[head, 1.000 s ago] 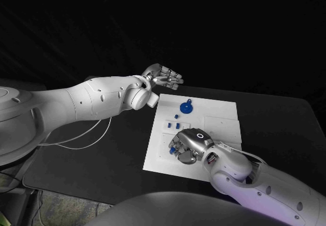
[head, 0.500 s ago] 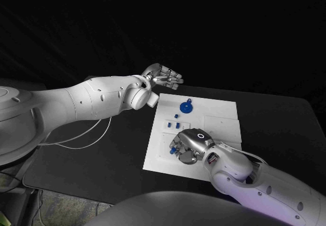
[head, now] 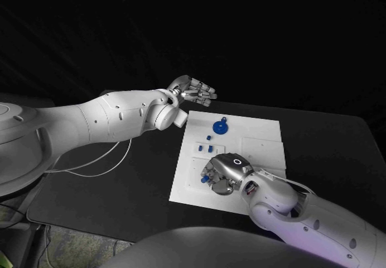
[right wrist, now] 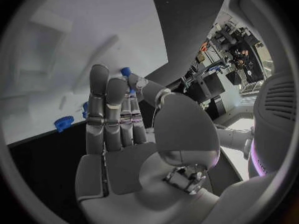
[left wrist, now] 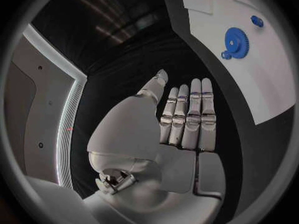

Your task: Assemble the parts on the task board

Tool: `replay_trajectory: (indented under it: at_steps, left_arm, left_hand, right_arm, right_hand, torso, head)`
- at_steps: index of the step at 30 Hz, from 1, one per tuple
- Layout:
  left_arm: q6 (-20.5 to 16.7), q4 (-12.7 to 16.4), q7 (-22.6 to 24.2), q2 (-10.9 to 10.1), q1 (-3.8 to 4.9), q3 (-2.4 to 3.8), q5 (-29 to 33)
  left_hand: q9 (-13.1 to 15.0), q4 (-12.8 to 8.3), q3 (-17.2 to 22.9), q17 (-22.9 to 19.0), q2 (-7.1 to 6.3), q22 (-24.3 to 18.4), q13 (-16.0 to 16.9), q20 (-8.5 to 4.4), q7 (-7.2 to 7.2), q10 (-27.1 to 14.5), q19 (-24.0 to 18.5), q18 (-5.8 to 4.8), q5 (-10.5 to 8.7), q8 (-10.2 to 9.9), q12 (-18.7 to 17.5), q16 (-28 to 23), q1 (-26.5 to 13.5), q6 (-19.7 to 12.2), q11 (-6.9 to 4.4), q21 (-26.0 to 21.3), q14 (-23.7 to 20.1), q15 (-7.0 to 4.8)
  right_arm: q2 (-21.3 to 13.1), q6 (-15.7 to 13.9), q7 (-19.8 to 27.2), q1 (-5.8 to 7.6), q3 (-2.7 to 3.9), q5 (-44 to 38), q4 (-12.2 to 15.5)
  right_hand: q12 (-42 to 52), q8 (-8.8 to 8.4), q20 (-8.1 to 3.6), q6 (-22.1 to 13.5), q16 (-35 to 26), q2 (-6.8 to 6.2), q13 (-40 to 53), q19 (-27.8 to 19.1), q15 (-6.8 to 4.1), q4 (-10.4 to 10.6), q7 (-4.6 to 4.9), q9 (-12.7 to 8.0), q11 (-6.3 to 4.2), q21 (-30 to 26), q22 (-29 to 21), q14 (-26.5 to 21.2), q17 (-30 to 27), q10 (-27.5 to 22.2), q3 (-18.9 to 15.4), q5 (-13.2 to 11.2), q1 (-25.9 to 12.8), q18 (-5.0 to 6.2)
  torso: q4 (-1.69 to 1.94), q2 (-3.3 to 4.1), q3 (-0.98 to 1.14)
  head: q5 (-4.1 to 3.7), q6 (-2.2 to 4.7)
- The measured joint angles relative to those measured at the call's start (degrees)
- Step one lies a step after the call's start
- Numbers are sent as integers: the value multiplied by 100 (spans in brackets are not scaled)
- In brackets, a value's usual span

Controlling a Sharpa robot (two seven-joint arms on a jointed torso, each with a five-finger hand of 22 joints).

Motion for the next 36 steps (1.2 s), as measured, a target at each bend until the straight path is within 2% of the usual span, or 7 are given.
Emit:
replay_trajectory:
  at_steps: [14, 18, 23, 29, 32, 34, 36]
  left_arm:
    - [9, 0, -2, 3, -1, -1, 0]
    - [12, 0, -3, 3, -1, -1, 0]
    - [17, 3, -4, 0, -1, -1, -1]
    - [23, 7, -7, -14, -1, -1, -1]
    - [26, 10, -9, -23, -1, -1, -1]
    - [27, 10, -11, -29, -1, -1, -2]
    - [28, 12, -12, -35, -1, -1, -2]
  left_hand:
    - [0, 0, 0, 0, 0, -33, 0, 0, 0, 0, 0, 0, 0, 0, 0, 0, 0, 0, 0, 0, 0, 0]
    - [0, 0, 0, 0, 0, -34, 0, 0, 0, 0, 0, 0, 0, 0, 0, 0, 0, 0, 0, 0, 0, 0]
    - [0, 0, 0, 0, 0, -33, 0, 0, 0, 0, 0, 0, 0, 0, 0, 0, 0, 0, 0, 0, 0, 0]
    - [0, 0, 0, 0, 0, -34, 0, 0, 0, 0, 0, 0, 0, 0, 0, 0, 0, 0, 0, 0, 0, 0]
    - [0, 0, 0, 0, 0, -38, 0, 0, 0, 0, 0, 0, 0, 0, 0, 0, 0, 0, 0, 0, 0, 0]
    - [0, 0, 0, 0, 0, -38, 0, 0, 0, 0, 0, 0, 0, 0, 0, 0, 0, 0, 0, 0, 0, 0]
    - [0, 0, 0, 0, 0, -38, 0, 0, 0, 0, 0, 0, 0, 0, 0, 0, 0, 0, 0, 0, 0, 0]
  right_arm:
    - [121, -96, 31, 31, -92, -28, -151]
    - [121, -129, 38, 29, -113, -20, -170]
    - [67, -129, 32, -9, -153, 2, -190]
    - [-49, -192, -1, -14, -156, 29, -51]
    - [-123, -272, -24, -14, -154, 46, 71]
    - [-181, -344, -44, -14, -144, 60, 162]
    - [-244, -423, -66, -16, -109, 76, 259]
  right_hand:
    - [1, -21, 0, 0, 0, -15, 2, 0, 0, -45, 0, 36, 0, -63, 44, 0, 0, 0, -89, 27, -18, 0]
    - [0, 53, 0, -242, 0, -16, 10, 0, 1, -72, 69, 4, 21, -92, 44, 0, -4, -21, -519, 388, -17, 0]
    - [0, 22, 0, -782, 0, -163, 4, 0, -20, -110, 68, -48, -1, -155, 13, 20, -10, -40, -1214, 771, 20, 2]
    - [0, 22, 0, -1267, 0, -238, -14, 0, -25, -84, -31, -48, -12, -242, -58, 26, -19, -29, -1974, 828, 77, 4]
    - [0, 22, 0, -1385, 0, -180, -14, 0, -25, -41, -71, -47, -12, -265, -88, 26, -19, -29, -2309, 880, 136, 4]
    - [0, 22, 0, -1558, 0, -220, -14, 0, -25, 4, -92, -54, -12, -265, -96, 26, -19, -29, -2487, 894, 191, 4]
    - [0, 23, 0, -1704, 0, -190, -14, 0, -25, 65, -109, -58, -12, -265, -108, 26, -19, -29, -2618, 894, 241, 4]
  torso:
    - [3, 1, -4]
    - [3, 0, -4]
    - [2, 1, -4]
    - [-1, 0, -1]
    - [-4, -1, 0]
    - [-7, -1, 3]
    - [-8, -3, 3]
  head:
    - [-6, 0]
    - [-7, 0]
    - [-10, 0]
    - [-18, 0]
    - [-26, 0]
    - [-37, 3]
    - [-53, 15]
